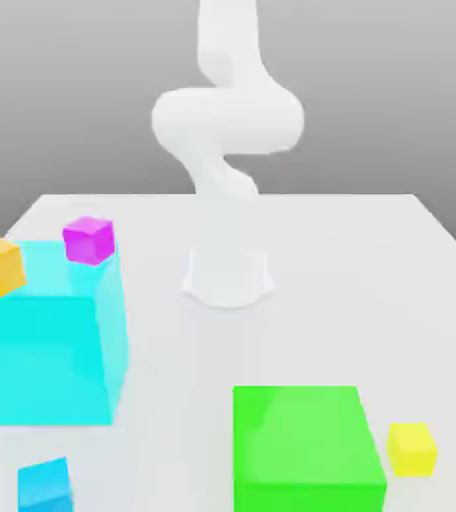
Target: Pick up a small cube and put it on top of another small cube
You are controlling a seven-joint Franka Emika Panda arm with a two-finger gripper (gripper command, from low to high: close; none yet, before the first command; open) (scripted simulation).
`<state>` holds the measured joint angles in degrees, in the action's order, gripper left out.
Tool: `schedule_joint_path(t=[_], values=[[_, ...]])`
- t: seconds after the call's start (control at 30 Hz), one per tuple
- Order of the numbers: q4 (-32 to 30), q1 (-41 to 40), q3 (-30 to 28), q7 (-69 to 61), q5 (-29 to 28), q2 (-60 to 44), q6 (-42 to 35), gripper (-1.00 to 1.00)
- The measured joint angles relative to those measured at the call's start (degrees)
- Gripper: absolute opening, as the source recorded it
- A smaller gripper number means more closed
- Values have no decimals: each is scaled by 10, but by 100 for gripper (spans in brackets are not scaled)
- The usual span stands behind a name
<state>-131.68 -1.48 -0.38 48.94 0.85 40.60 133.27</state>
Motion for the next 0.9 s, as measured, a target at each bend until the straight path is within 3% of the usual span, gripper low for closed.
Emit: schedule_joint_path(t=[0.9], values=[[11, -123, -64, 369, 43, -564, 161, 0]])
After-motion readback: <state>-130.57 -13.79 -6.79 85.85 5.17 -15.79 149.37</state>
